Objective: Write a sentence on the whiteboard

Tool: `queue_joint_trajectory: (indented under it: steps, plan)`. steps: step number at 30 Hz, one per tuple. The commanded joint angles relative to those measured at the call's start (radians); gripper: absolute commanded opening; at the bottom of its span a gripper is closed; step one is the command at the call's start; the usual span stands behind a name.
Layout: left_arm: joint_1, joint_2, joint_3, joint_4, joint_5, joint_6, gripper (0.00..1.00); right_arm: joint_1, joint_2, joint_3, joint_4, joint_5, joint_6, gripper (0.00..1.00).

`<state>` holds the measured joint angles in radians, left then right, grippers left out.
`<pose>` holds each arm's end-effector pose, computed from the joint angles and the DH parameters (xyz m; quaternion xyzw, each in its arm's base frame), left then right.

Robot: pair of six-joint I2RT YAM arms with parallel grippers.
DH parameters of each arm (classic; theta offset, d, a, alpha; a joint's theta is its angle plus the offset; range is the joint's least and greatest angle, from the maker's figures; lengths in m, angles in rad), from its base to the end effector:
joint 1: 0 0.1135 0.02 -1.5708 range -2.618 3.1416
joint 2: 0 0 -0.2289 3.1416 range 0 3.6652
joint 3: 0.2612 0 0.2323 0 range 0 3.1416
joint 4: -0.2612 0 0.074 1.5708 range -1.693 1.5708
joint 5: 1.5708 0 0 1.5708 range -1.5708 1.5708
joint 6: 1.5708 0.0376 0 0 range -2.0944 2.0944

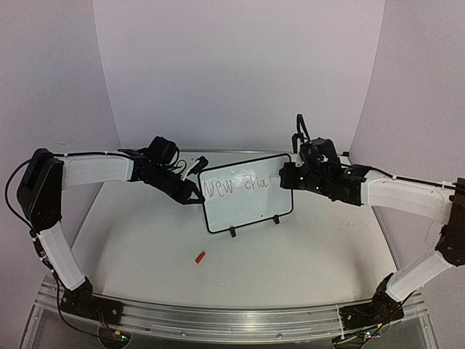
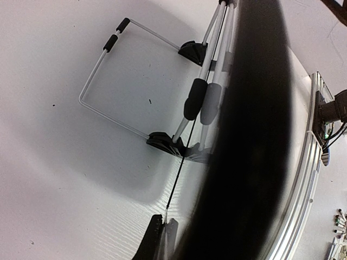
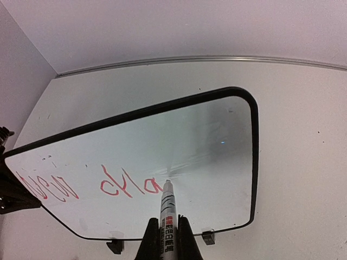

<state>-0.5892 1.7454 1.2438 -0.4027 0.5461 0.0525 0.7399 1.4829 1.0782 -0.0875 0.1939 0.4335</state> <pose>0.2810 -0.2113 0.2002 0.3707 0.8357 -0.3292 0.2362 0.2468 0.2155 0.2559 -0.0812 0.8516 0.2138 0.4716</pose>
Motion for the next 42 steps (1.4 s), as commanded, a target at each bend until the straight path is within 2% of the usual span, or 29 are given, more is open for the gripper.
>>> queue_joint_trajectory:
  steps: [1, 13, 28, 42]
  plan:
    - [-0.014, -0.009, 0.036, -0.027, -0.031, 0.008, 0.0, -0.005, -0.084, 0.013, 0.019, 0.009, -0.004, 0.0]
    - [-0.014, -0.008, 0.036, -0.028, -0.034, 0.01, 0.0, -0.004, -0.008, 0.043, 0.02, -0.017, -0.007, 0.0]
    - [-0.015, -0.009, 0.037, -0.03, -0.034, 0.01, 0.0, -0.005, 0.032, 0.048, 0.02, 0.022, -0.018, 0.0]
    - [-0.014, -0.009, 0.037, -0.03, -0.033, 0.01, 0.0, -0.005, 0.034, -0.006, 0.017, -0.003, 0.016, 0.0]
